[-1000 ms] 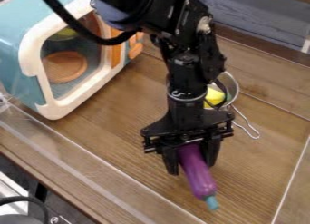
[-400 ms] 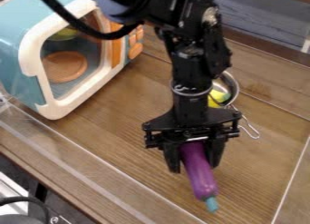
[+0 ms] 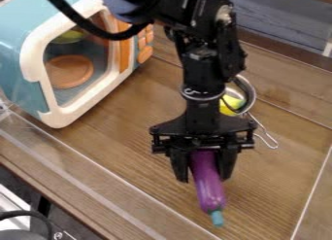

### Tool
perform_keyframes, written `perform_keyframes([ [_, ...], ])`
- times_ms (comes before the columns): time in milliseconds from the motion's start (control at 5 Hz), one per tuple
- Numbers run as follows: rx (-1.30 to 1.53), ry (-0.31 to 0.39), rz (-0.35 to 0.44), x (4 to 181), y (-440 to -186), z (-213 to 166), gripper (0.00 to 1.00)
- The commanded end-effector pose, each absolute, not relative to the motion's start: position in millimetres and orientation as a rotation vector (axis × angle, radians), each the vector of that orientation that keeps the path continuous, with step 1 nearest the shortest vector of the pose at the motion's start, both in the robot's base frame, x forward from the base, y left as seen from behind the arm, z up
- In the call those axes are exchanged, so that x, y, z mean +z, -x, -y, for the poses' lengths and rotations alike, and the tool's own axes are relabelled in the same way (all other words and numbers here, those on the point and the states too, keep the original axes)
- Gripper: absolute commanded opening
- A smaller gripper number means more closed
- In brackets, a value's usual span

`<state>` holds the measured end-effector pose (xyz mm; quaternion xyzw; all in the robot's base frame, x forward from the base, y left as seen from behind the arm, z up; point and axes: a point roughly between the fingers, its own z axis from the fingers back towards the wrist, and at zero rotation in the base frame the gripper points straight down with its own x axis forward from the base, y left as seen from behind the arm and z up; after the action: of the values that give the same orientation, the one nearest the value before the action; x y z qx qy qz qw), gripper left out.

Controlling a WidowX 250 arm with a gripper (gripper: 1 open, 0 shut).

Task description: Put the eggplant in the silver pot

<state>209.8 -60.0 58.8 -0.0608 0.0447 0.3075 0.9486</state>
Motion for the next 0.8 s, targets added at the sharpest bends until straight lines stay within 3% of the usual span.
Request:
perform_keyframes([
  [0, 0.700, 0.145, -0.064, 74.7, -232, 52, 0.00],
  [200, 0.766, 0.171, -0.061, 94.0, -249, 41, 0.00],
  [600, 0.716, 0.221, -0.038, 117.2, -252, 28, 0.00],
])
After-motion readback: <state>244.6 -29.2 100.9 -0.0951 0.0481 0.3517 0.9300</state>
